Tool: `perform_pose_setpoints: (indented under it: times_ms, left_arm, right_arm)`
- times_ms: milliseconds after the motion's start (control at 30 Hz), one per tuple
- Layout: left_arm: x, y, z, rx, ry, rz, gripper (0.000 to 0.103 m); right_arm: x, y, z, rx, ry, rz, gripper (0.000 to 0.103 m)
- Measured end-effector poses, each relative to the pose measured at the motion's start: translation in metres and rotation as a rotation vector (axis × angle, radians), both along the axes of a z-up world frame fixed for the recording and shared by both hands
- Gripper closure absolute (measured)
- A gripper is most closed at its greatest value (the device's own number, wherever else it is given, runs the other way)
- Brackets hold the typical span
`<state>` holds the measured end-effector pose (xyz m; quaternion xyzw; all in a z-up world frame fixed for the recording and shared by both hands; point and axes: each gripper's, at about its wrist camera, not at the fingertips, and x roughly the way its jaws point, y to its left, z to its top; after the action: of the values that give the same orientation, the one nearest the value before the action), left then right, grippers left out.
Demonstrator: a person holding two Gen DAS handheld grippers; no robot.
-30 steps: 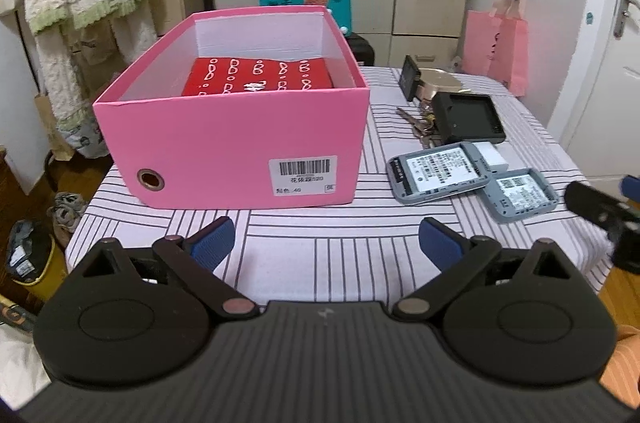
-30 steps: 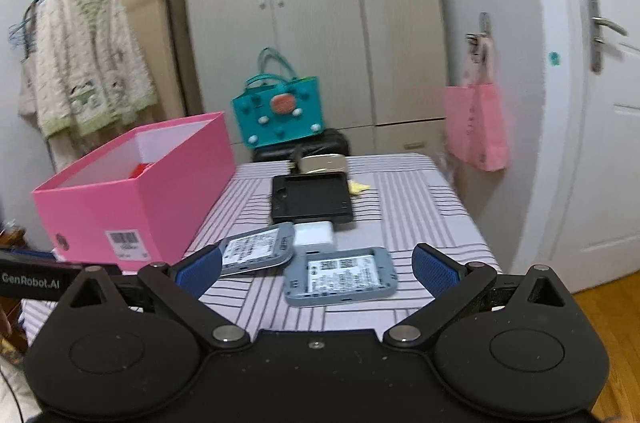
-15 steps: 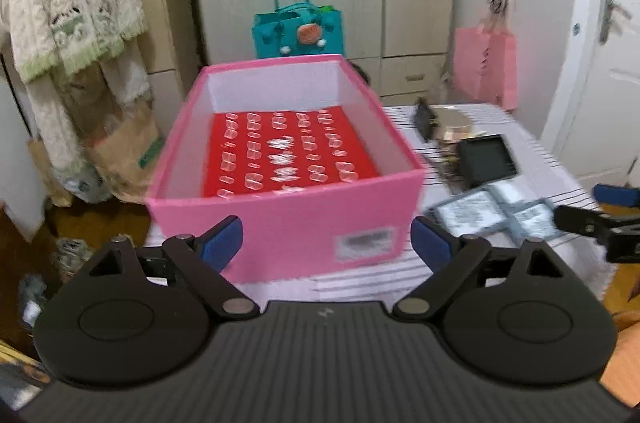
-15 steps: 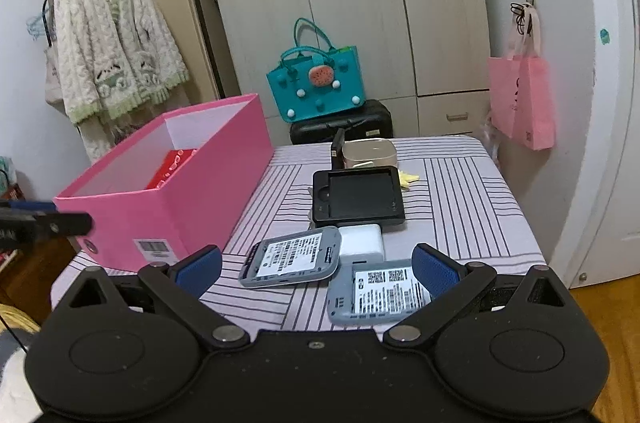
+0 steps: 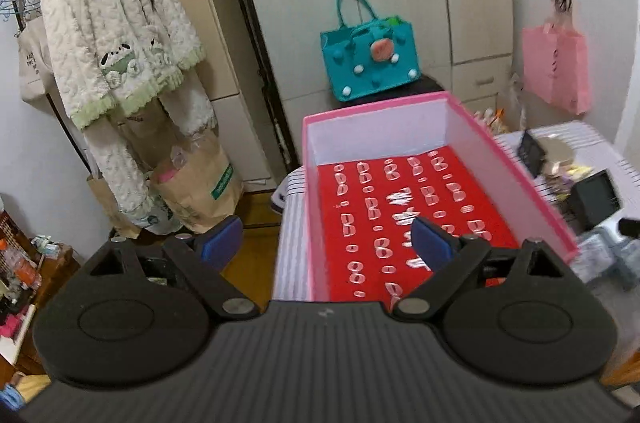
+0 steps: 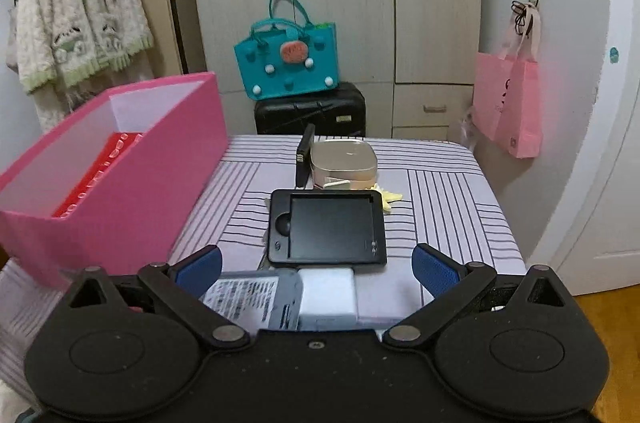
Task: Organize rigid objects
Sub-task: 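Move the right gripper to the black charger and close on it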
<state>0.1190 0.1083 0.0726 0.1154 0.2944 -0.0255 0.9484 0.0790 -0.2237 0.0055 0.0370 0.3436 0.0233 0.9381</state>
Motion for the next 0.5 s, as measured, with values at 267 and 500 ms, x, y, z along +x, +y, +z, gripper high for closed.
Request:
perform_pose_setpoints:
  times_ms: [267, 500]
  left_arm:
    - [0.063, 0.022, -0.030, 0.013, 0.175, -0.006, 0.031]
    - [0.104, 0.028, -0.052, -0.002, 0.264, -0.016, 0.049]
  right_arm:
    - [0.038, 0.000, -0.008, -0.024, 0.053, -0.010, 0.000]
    - [0.061, 0.006, -0.025, -0.030, 0.112, -0.036, 0.000]
